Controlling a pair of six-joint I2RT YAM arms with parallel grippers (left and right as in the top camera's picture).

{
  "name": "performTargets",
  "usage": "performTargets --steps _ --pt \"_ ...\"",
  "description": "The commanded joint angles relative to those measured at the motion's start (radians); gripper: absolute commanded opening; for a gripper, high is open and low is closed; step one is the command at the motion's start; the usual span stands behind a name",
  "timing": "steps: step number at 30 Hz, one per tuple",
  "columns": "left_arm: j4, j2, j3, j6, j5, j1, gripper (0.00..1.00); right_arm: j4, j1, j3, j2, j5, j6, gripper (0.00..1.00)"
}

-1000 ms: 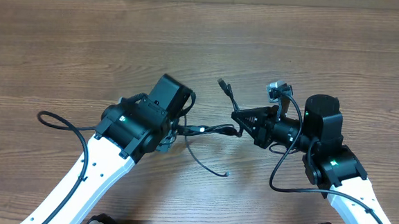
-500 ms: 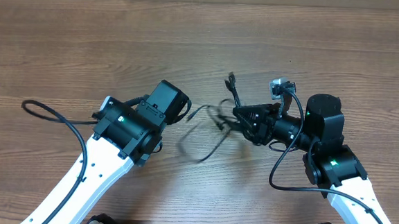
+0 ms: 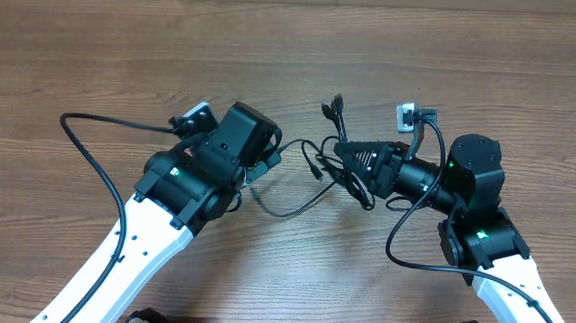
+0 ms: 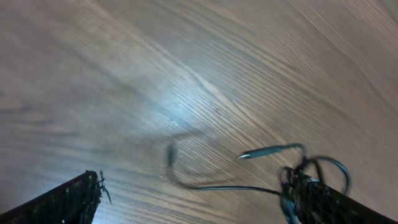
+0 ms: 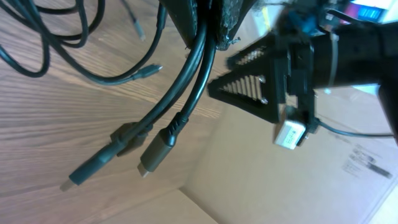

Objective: Untangle cables

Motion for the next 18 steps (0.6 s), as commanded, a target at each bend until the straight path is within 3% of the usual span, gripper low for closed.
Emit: performTargets --steps 1,8,12,14,16,17,18 --pt "0.062 -0.016 0.008 0.198 0.065 0.000 1.00 0.089 0.001 0.013 -0.001 -0.051 0.182 0.04" --pt "0.146 -0.016 0.008 0.222 0.138 0.000 1.00 0.269 0.001 0.013 -0.001 -0.095 0.377 0.04" --pt "0.262 -0.016 0.008 0.353 0.240 0.001 1.00 0.311 0.001 0.013 -0.001 -0.094 0.414 0.04" --pt "0.254 -0.016 0.008 0.301 0.243 0.003 0.81 0.311 0.001 0.013 -0.001 -0.094 0.414 0.04" --pt "0.188 -0.016 0.008 0.058 0.292 0.022 0.68 0.311 0.001 0.013 -0.001 -0.094 0.414 0.04" --pt "0.169 -0.016 0.008 -0.015 0.312 0.029 0.73 0.312 0.001 0.013 -0.001 -0.094 0.414 0.04" --pt "0.138 -0.016 0.008 -0.153 0.362 0.042 0.84 0.315 0.001 0.013 -0.001 -0.095 0.414 0.04"
